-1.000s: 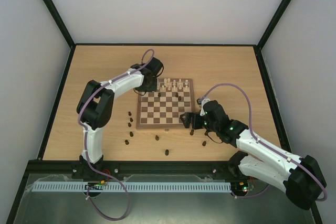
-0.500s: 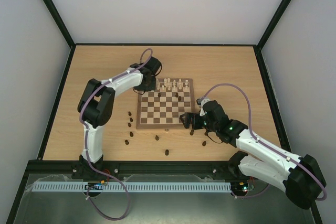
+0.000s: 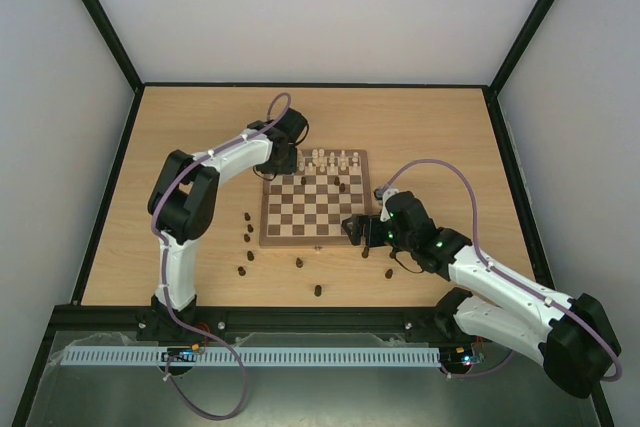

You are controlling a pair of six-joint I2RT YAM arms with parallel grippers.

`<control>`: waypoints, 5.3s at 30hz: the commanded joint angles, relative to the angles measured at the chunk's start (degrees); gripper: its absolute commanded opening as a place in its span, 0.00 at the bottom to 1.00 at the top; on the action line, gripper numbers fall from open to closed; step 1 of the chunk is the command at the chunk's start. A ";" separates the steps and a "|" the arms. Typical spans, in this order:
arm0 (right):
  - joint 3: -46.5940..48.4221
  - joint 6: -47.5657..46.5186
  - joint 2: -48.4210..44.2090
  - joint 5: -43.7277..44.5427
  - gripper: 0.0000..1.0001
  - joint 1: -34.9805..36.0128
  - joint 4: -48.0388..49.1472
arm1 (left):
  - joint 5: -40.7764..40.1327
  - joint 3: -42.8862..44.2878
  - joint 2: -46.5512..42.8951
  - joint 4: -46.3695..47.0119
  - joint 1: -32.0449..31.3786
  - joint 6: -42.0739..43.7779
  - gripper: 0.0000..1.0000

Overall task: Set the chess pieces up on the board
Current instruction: Place the chess piece on the chessboard, then adjust the chess piece on the chessboard.

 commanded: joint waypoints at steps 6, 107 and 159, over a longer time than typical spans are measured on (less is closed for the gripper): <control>-0.85 -0.13 1.54 -0.14 0.99 0.21 1.42 | -2.18 1.52 -6.83 -3.04 -0.68 -0.33 0.43; 82.61 -10.94 74.17 8.71 0.18 -3.49 -31.73 | 14.90 -40.91 -46.45 28.57 -0.04 -4.97 0.99; 81.99 -11.11 74.07 6.56 0.13 -2.74 -30.48 | 15.05 -40.91 -46.32 28.83 0.05 -5.08 0.99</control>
